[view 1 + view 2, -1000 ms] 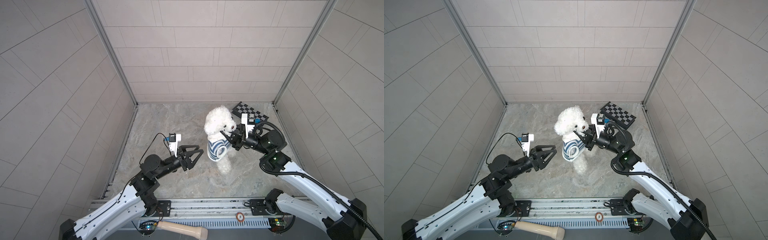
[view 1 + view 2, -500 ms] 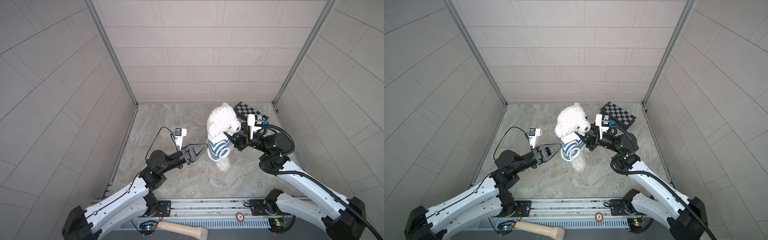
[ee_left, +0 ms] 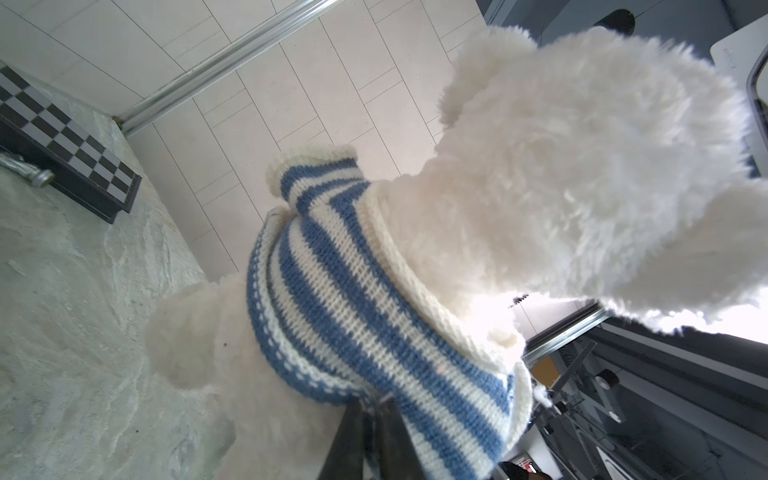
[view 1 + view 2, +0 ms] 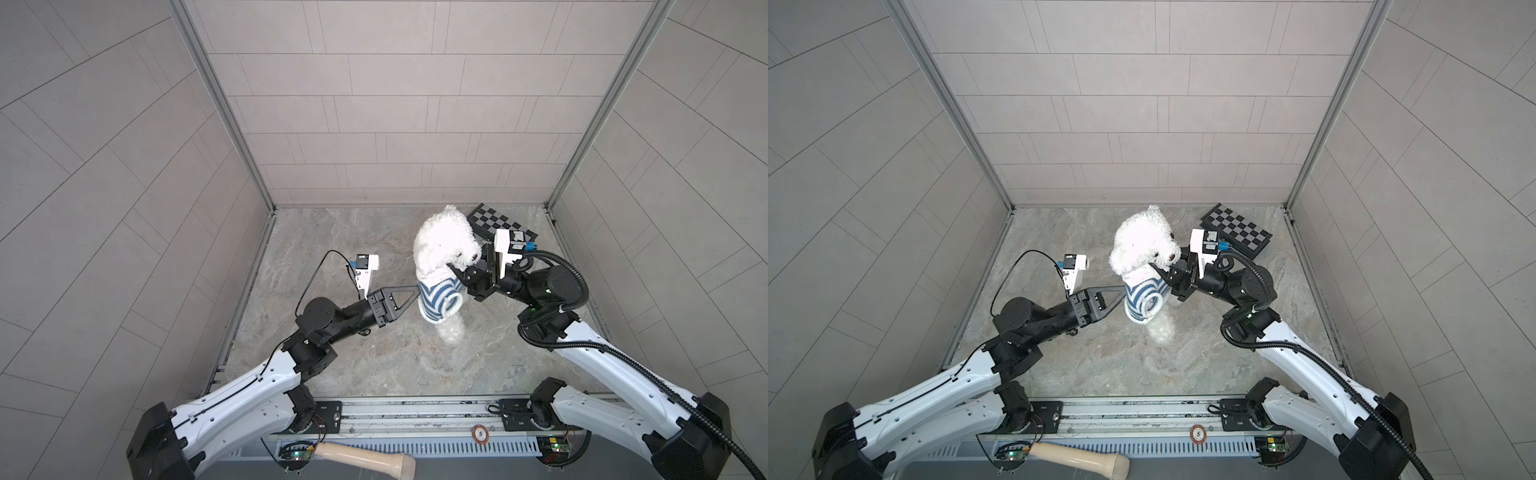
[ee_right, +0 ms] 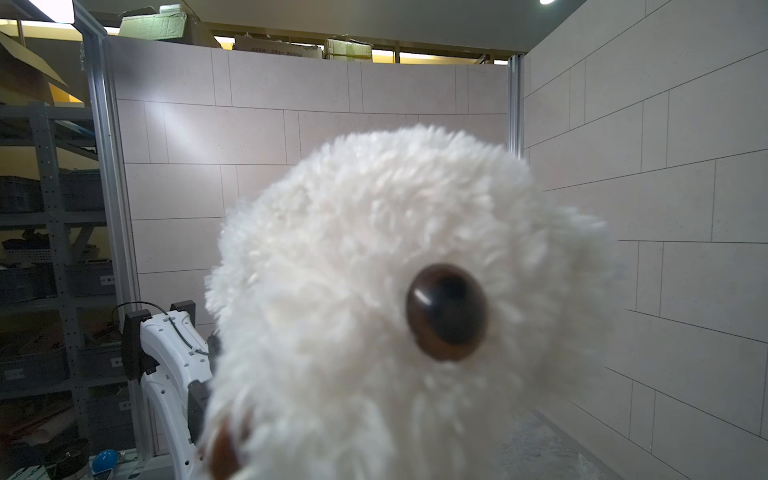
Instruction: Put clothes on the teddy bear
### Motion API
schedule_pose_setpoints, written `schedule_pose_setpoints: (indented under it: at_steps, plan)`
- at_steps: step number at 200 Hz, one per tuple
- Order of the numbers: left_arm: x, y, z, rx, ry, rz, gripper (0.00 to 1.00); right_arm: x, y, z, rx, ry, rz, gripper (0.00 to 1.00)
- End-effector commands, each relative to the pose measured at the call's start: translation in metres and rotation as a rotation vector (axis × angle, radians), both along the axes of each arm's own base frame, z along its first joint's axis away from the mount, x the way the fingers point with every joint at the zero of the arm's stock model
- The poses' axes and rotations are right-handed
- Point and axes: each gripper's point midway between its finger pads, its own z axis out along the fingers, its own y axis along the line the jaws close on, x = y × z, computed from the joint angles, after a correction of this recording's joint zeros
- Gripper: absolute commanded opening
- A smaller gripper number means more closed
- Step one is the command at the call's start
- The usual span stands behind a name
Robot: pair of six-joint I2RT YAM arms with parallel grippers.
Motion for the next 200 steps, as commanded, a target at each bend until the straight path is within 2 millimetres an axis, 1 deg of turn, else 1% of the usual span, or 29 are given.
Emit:
schedule_pose_setpoints:
  at_steps: [1, 18, 32, 42, 66, 95, 121, 138, 182, 200]
  plan:
    - [-0.002, 0.003, 0.014, -0.015, -0.032, 0.013, 0.00, -0.009, -0.012, 0.019, 0.050, -0.086, -0.039, 0.00]
    - [0.002, 0.006, 0.008, 0.013, -0.020, 0.046, 0.00, -0.011, -0.015, 0.022, 0.060, -0.091, -0.051, 0.00]
    - [0.008, 0.010, -0.002, 0.052, -0.004, 0.089, 0.00, -0.011, -0.019, 0.025, 0.073, -0.092, -0.069, 0.00]
    - [0.012, 0.013, -0.014, 0.088, 0.012, 0.119, 0.00, -0.011, -0.022, 0.027, 0.084, -0.091, -0.081, 0.00]
    - [0.020, 0.018, -0.044, 0.174, 0.043, 0.164, 0.00, -0.011, -0.029, 0.033, 0.115, -0.086, -0.112, 0.00]
    - [0.024, 0.020, -0.085, 0.324, 0.053, 0.188, 0.00, -0.007, -0.036, 0.039, 0.146, -0.073, -0.149, 0.00]
    - [0.028, 0.021, -0.124, 0.417, 0.066, 0.201, 0.00, -0.002, -0.042, 0.043, 0.158, -0.053, -0.194, 0.00]
    - [0.030, 0.022, -0.144, 0.458, 0.073, 0.209, 0.00, -0.002, -0.045, 0.045, 0.162, -0.051, -0.208, 0.00]
    - [0.035, 0.025, -0.180, 0.558, 0.075, 0.223, 0.00, -0.006, -0.050, 0.051, 0.214, -0.036, -0.193, 0.00]
    - [0.036, 0.025, -0.190, 0.577, 0.074, 0.220, 0.00, -0.007, -0.052, 0.053, 0.234, -0.032, -0.189, 0.00]
